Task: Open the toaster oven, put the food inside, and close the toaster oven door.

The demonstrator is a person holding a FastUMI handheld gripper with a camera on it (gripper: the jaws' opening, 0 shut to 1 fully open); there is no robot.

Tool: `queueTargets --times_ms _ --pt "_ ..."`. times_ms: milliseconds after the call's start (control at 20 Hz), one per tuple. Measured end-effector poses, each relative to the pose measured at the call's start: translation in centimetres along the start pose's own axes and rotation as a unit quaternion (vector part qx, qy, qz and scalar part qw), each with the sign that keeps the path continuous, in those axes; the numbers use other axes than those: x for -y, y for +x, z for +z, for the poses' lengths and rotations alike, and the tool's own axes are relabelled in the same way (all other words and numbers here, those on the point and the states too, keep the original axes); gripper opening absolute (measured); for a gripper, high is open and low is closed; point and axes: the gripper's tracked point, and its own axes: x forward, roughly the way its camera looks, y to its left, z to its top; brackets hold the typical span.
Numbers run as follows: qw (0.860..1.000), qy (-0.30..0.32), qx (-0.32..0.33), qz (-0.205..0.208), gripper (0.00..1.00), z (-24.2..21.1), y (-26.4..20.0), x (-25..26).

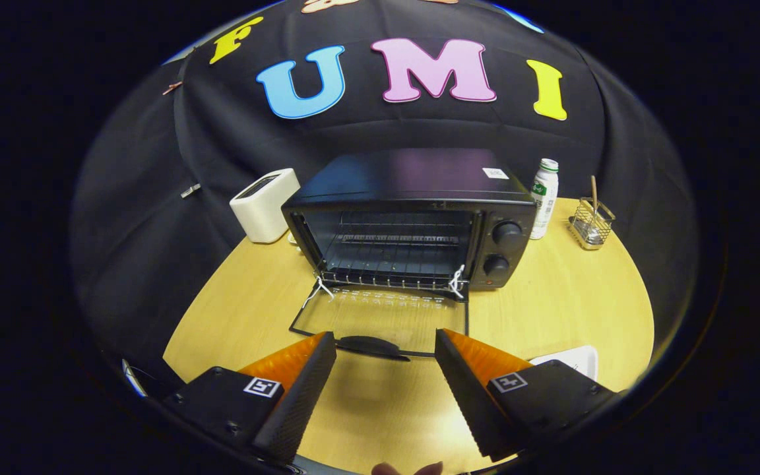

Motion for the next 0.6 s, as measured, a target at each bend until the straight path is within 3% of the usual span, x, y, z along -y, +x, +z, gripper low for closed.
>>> queueTargets --times_ms 600 --pt "0.988 -0.001 -0.152 -0.042 1.0 -5.7 -6.0 18.7"
